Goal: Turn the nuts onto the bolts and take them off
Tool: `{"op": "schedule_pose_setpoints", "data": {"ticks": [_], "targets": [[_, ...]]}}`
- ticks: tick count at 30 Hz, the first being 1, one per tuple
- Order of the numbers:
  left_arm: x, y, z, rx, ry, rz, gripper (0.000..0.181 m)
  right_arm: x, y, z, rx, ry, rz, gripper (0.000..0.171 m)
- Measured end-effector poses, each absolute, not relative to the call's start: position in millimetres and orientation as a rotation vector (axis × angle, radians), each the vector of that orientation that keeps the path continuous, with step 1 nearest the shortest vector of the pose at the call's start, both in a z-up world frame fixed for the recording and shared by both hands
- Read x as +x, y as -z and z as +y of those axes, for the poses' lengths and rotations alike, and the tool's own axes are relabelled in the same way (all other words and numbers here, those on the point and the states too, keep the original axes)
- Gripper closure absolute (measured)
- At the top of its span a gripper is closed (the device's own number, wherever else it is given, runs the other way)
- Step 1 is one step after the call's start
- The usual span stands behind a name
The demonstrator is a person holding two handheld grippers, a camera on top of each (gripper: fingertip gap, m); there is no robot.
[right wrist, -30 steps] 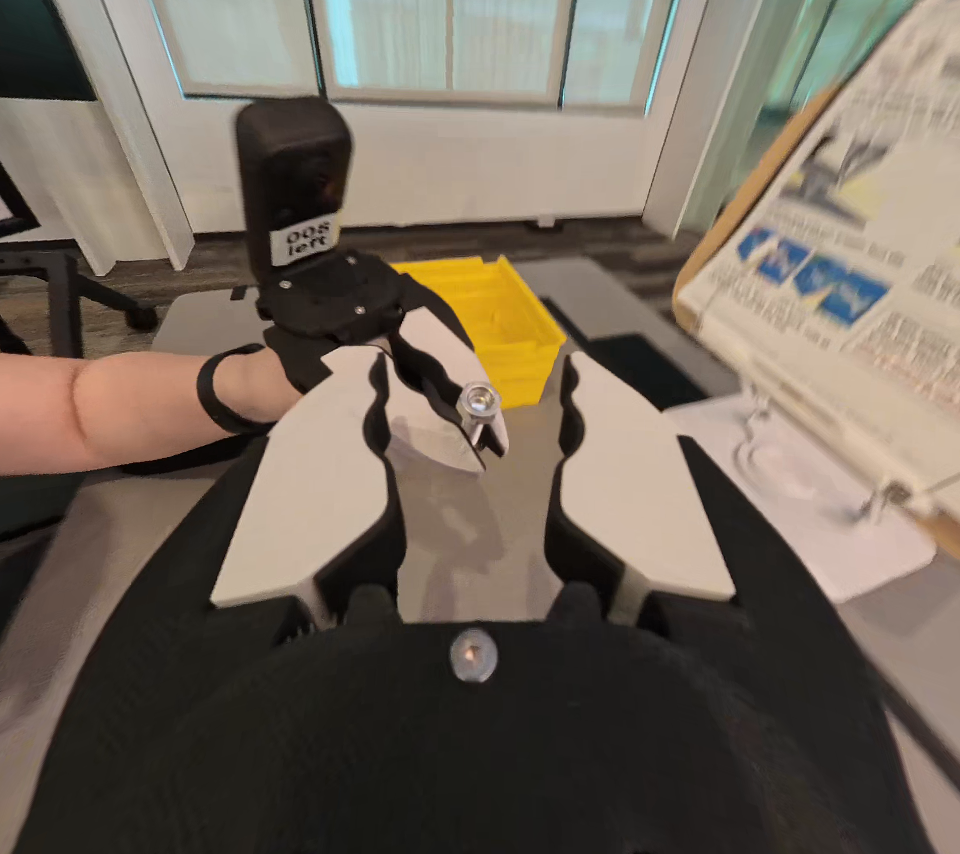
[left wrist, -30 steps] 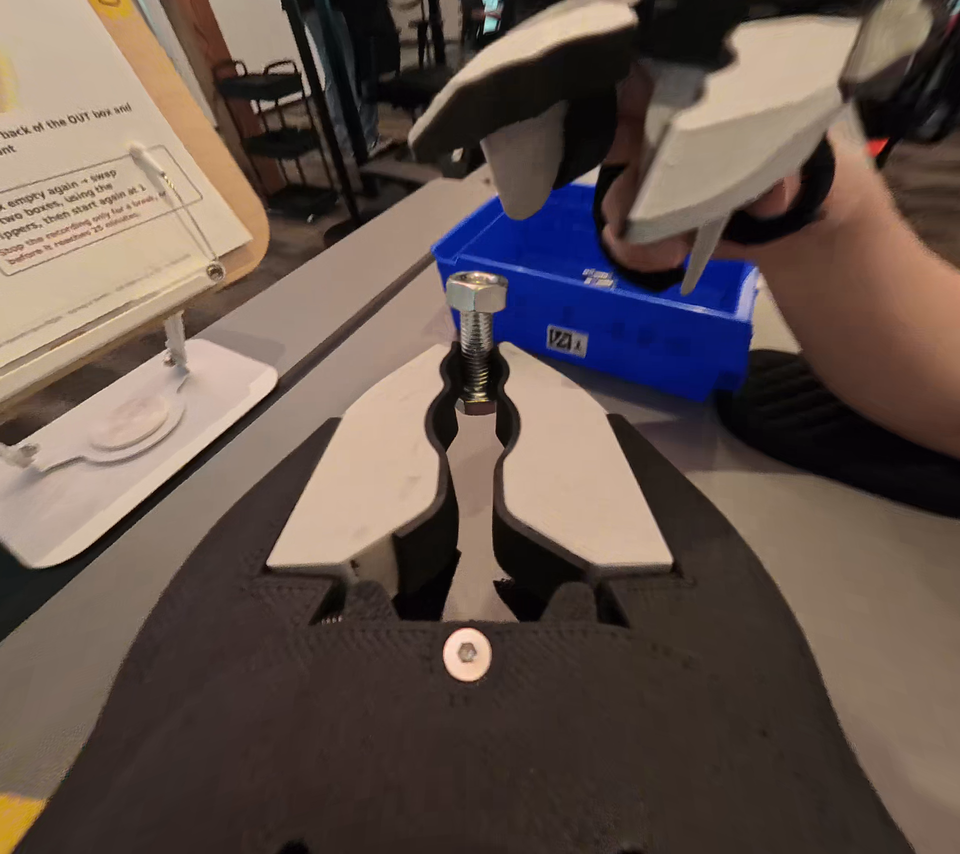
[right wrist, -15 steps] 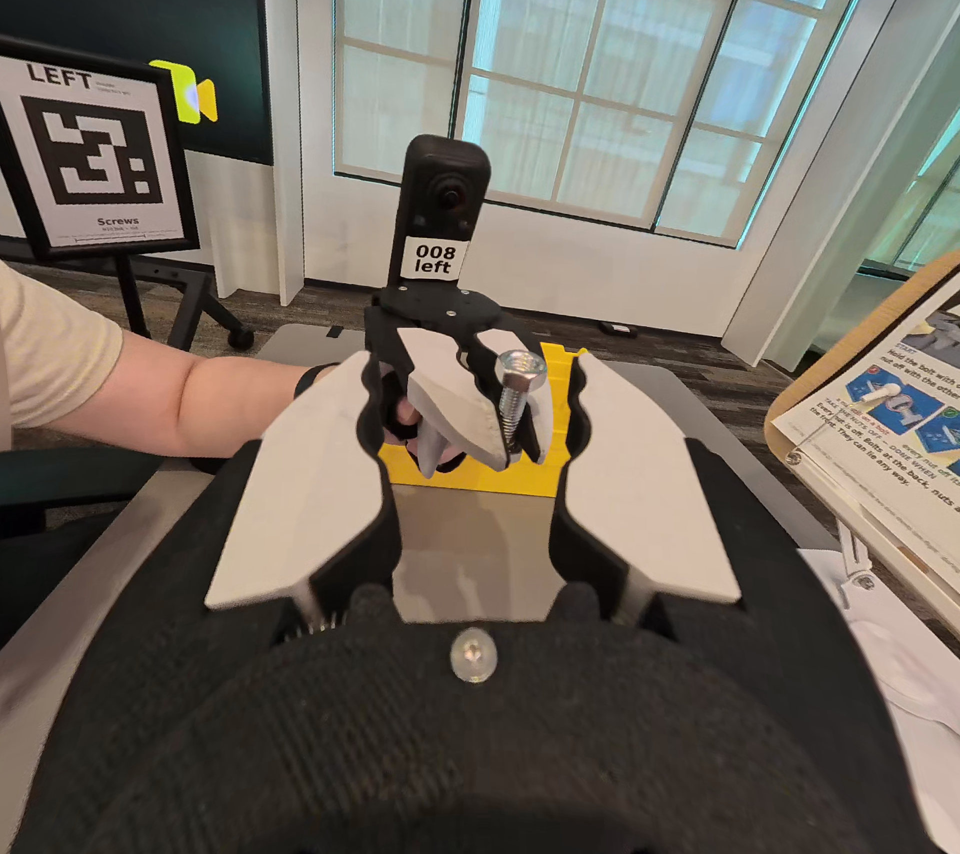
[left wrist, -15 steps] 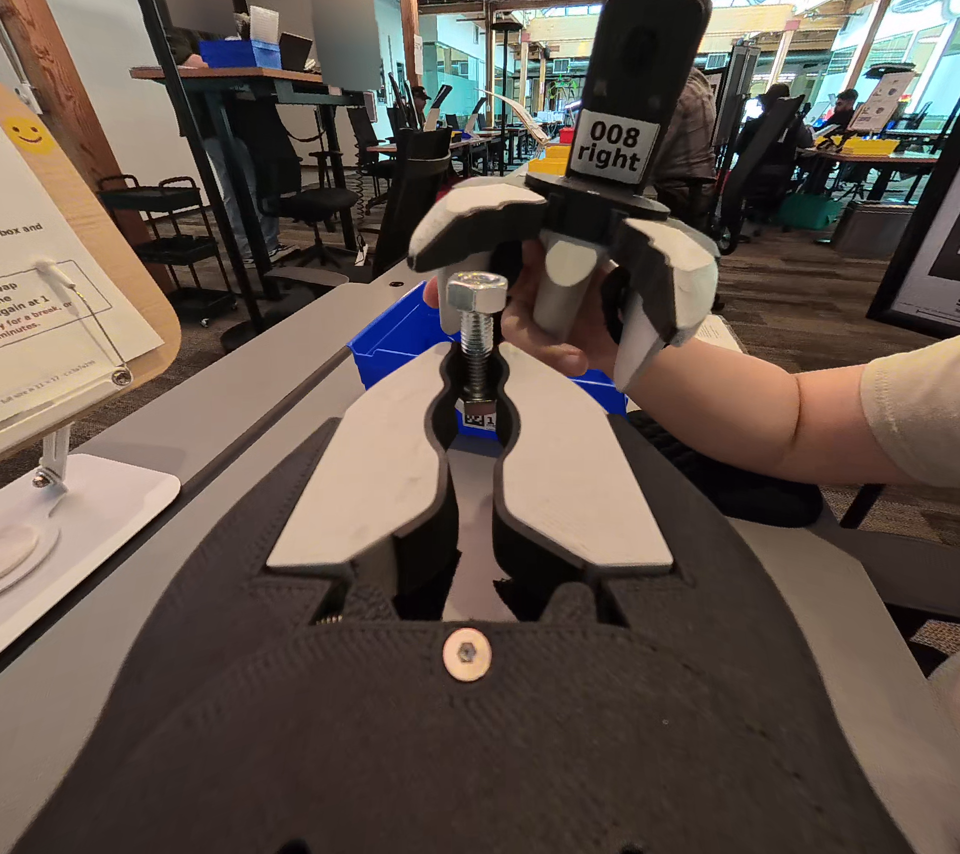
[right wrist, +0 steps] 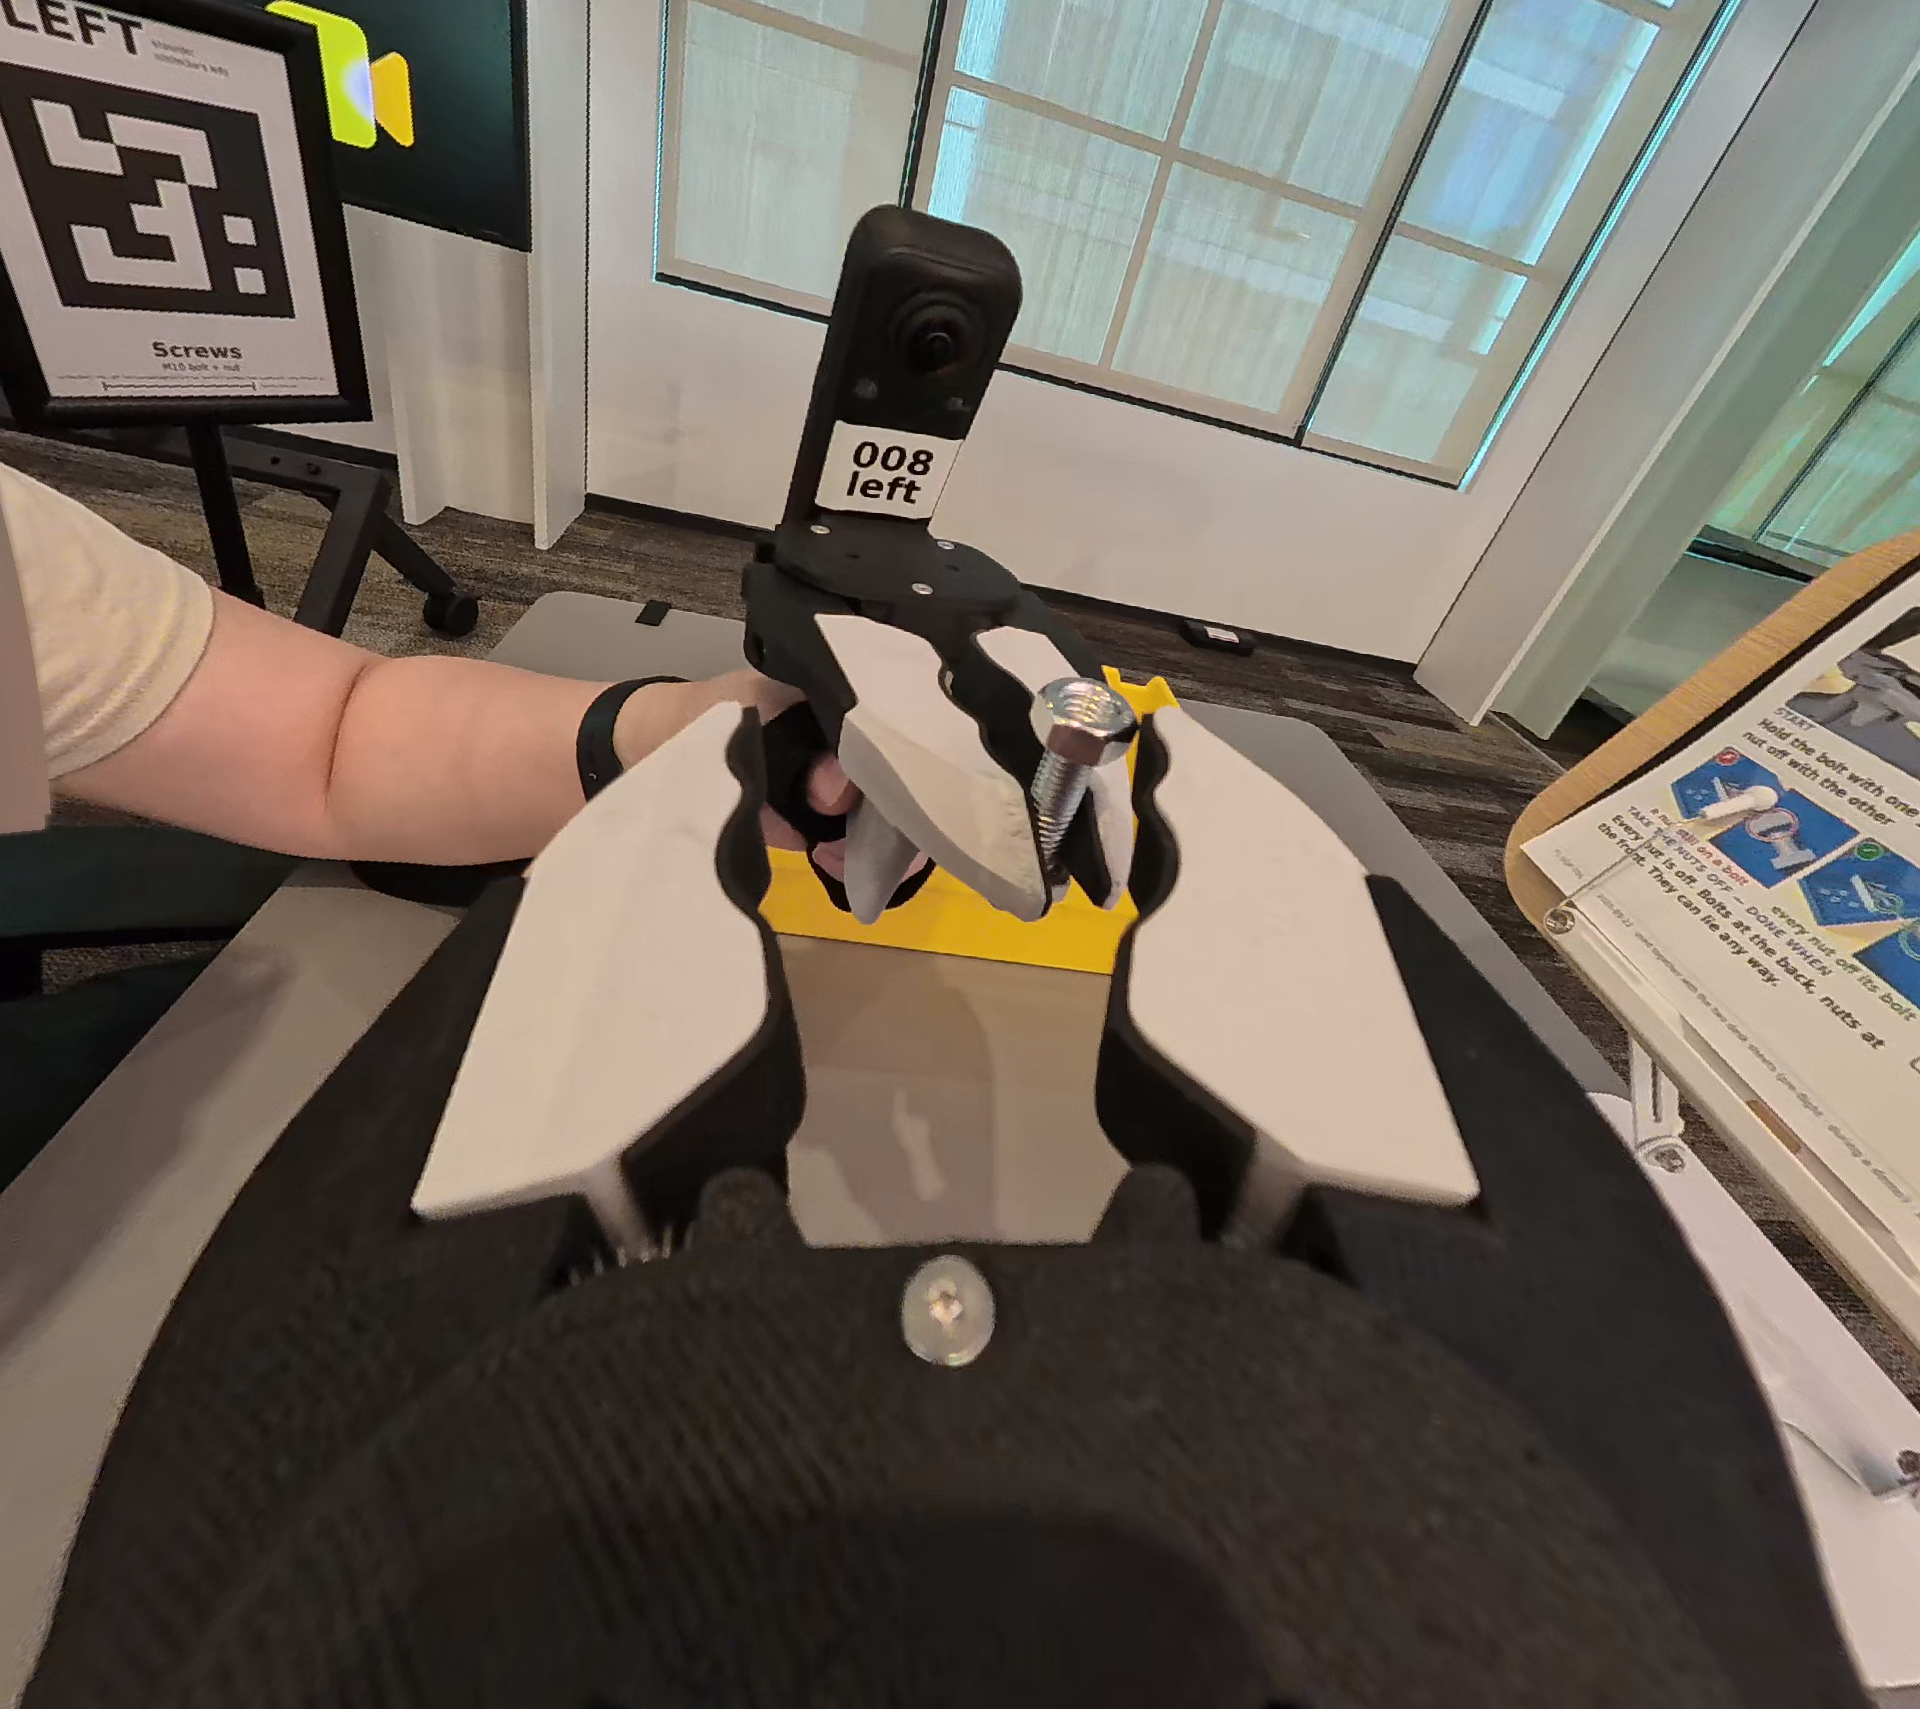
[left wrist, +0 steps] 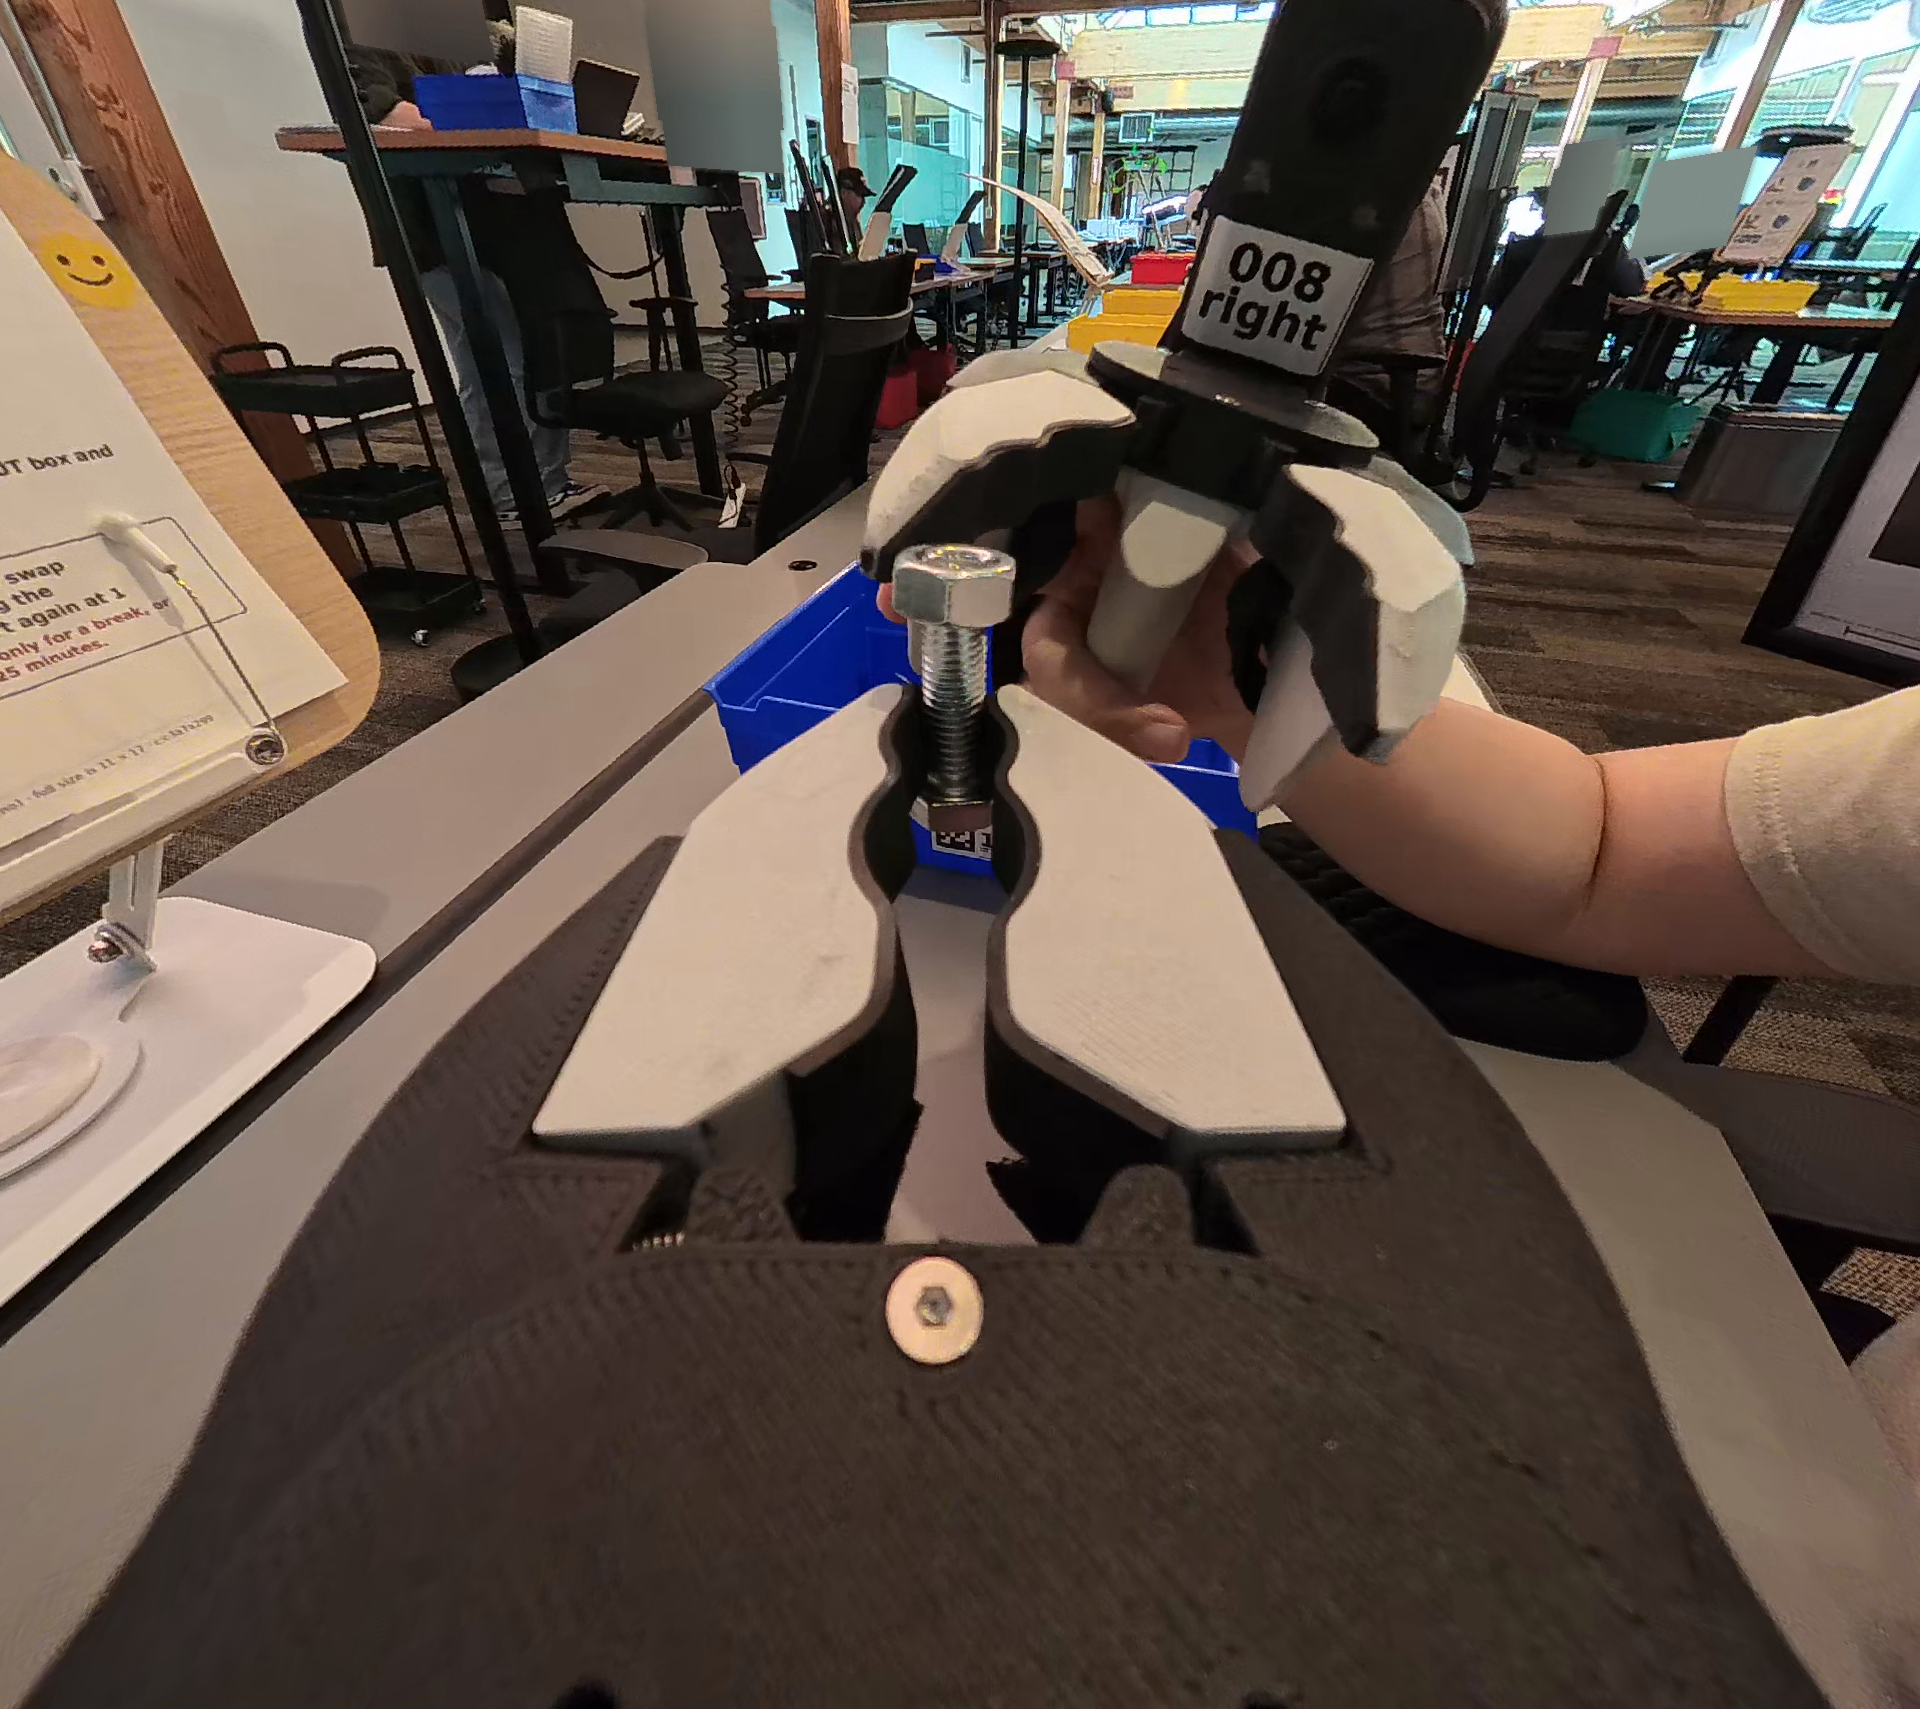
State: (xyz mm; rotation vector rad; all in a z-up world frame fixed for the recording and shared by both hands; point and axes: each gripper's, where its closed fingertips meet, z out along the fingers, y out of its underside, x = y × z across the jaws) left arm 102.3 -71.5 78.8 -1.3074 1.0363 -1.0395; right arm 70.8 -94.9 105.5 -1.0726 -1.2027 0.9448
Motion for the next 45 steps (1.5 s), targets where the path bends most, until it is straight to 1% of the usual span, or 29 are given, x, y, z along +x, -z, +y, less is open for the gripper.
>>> {"op": "schedule_pose_setpoints", "data": {"ticks": [2,5,9,12,17,20,35,41,45], "targets": [[102,-79,-72,-1.306,1.050,1.038,0.172,73,-108,-94,-1.062,-0.937,-1.189,0.104],[104,-81,-77,-1.290,1.094,1.052,0.172,78,-114,-90,-1.052,-0.941,-1.150,0.114],[109,-84,-93,-1.242,1.197,1.105,0.172,82,-115,-90,-1.052,-0.984,-1.144,0.122],[110,-84,-96,-1.237,1.197,1.123,0.172,83,-115,-93,-1.058,-1.031,-1.152,0.135],[114,-81,-98,-1.244,1.191,1.142,0.172,81,-114,-96,-1.070,-1.080,-1.167,0.142],[114,-79,-99,-1.249,1.185,1.154,0.172,82,-113,-95,-1.086,-1.091,-1.166,0.153],[118,-56,-99,-1.372,1.069,1.291,0.172,89,-90,-95,-1.308,-1.056,-1.313,0.153],[118,-62,-96,-1.372,1.097,1.236,0.172,88,-95,-92,-1.277,-1.065,-1.267,0.153],[115,-60,-88,-1.396,1.044,1.210,0.172,86,-94,-85,-1.320,-1.087,-1.212,0.153]]}}
